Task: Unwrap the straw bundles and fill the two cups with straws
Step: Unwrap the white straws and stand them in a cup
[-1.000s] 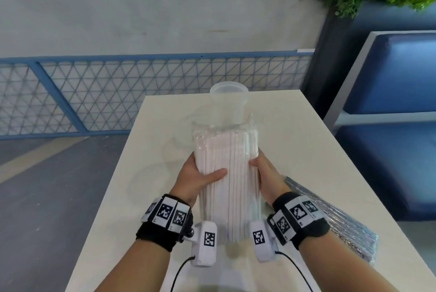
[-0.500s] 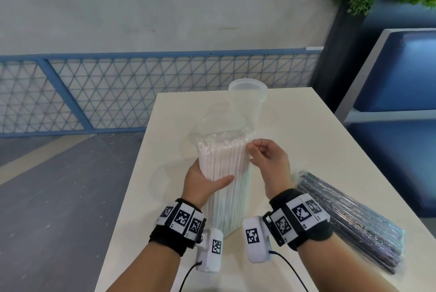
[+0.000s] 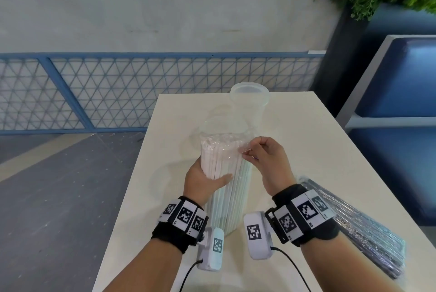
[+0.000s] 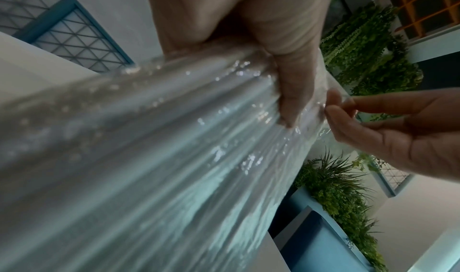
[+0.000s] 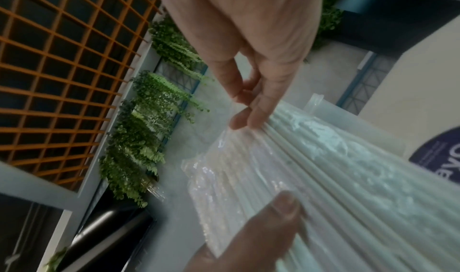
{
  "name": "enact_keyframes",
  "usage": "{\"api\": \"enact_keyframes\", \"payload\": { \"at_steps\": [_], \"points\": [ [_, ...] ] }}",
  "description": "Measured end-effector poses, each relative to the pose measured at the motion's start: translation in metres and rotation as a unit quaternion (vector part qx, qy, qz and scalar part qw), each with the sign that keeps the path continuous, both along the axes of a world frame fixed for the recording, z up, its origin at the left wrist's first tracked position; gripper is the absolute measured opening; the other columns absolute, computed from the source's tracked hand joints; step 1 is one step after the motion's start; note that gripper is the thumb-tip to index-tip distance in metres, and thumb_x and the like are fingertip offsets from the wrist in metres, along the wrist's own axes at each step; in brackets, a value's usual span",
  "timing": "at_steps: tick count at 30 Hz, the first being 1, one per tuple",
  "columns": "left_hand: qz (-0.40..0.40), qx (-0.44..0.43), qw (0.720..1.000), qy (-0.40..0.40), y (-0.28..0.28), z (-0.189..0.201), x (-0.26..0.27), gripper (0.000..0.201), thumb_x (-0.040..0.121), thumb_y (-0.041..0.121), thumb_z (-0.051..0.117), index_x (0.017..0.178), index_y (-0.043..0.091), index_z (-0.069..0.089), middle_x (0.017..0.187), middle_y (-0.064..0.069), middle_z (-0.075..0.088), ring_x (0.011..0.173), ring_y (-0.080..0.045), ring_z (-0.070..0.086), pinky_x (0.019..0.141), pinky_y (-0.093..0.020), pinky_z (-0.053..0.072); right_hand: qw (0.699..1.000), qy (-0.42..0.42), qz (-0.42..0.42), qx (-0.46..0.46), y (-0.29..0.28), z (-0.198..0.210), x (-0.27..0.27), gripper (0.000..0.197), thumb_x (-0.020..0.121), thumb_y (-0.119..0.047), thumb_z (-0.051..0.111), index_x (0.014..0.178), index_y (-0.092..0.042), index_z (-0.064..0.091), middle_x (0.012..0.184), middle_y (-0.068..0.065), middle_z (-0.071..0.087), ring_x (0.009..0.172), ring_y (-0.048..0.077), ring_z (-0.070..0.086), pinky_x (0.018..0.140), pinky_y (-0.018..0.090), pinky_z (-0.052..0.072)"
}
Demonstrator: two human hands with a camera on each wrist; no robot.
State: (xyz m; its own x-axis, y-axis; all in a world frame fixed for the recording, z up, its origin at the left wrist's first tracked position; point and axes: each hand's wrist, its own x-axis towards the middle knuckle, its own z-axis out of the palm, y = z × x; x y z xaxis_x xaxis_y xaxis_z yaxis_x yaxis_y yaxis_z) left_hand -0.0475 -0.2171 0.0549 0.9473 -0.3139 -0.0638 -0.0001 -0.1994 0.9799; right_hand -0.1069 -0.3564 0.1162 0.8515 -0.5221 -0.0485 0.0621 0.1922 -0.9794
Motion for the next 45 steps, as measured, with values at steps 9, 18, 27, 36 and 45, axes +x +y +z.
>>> {"api": "enact_keyframes", "payload": {
  "at_steps": [9,18,27,36,45],
  "points": [
    [0.018,-0.011,1.0,0.009,0.001,-0.005,0.0,0.051,0.061,0.016,0.085,0.107,0.014,0.062,0.099,-0.001,0.071,0.094,-0.015,0.066,0.08,-0.029,0.054,0.998,0.022,-0.03,0.054,0.005,-0.003,-0.001,0.047,0.076,0.003,0.069,0.117,-0.004,0.047,0.084,0.006,0.066,0.078,0.013,0.065,0.087,0.026,0.051],
    [0.001,0.001,1.0,-0.021,-0.002,-0.006,-0.004,0.052,0.06,0.018,0.086,0.105,0.018,0.061,0.1,0.0,0.07,0.096,-0.015,0.066,0.082,-0.029,0.054,0.993,-0.016,-0.04,0.111,-0.004,0.022,0.003,0.04,0.081,0.003,0.064,0.114,-0.007,0.044,0.083,0.008,0.064,0.079,0.02,0.062,0.073,0.022,0.053],
    [-0.006,-0.022,1.0,-0.012,0.004,-0.003,-0.012,0.051,0.06,0.011,0.085,0.102,0.022,0.06,0.099,0.006,0.068,0.096,-0.01,0.064,0.073,-0.016,0.051,0.992,-0.054,-0.066,-0.096,-0.021,0.036,0.012,0.033,0.086,-0.007,0.06,0.112,-0.017,0.041,0.116,0.003,0.05,0.088,0.026,0.067,0.078,0.033,0.056],
    [-0.015,-0.024,0.999,-0.024,0.012,-0.004,-0.014,0.053,0.057,0.015,0.088,0.1,0.029,0.06,0.101,0.005,0.069,0.098,-0.011,0.064,0.082,-0.026,0.051,0.823,-0.083,0.092,-0.554,-0.003,0.016,-0.002,0.023,0.089,-0.016,0.048,0.101,-0.019,0.068,0.099,-0.006,0.068,0.089,0.013,0.056,0.08,0.022,0.042],
    [-0.02,-0.003,0.998,-0.061,0.032,0.006,-0.016,0.058,0.056,0.012,0.088,0.099,0.033,0.056,0.1,0.009,0.068,0.095,-0.002,0.064,0.075,-0.014,0.051,0.816,0.009,0.199,-0.543,-0.011,0.053,0.021,0.027,0.092,-0.002,0.045,0.092,-0.014,0.069,0.093,0.005,0.07,0.056,0.001,0.058,0.069,0.011,0.045]
  ]
}}
